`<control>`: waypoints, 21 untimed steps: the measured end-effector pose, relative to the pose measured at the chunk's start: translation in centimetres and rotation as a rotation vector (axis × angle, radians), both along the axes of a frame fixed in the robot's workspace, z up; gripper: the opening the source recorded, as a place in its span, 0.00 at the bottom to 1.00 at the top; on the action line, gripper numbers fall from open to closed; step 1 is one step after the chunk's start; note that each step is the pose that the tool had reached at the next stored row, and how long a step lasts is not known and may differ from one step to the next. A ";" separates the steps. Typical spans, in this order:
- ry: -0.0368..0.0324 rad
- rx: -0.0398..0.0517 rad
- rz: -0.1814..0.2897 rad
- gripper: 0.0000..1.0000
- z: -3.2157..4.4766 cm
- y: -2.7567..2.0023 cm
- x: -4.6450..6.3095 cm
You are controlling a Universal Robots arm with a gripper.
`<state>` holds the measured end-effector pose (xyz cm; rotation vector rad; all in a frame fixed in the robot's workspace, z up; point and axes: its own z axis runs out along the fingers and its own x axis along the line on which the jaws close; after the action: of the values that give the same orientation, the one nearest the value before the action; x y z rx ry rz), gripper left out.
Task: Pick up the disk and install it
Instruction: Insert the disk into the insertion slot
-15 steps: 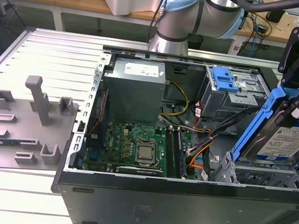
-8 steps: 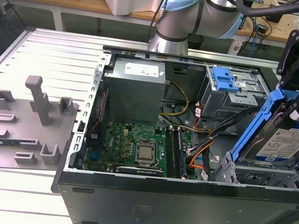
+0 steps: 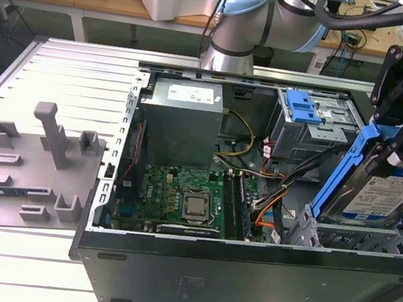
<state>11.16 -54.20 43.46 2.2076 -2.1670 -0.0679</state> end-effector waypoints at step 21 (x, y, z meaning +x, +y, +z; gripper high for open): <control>0.0006 0.0000 0.000 0.37 -1.05 0.00 0.0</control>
<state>11.21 -54.20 42.42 2.2073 -2.1668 -0.0685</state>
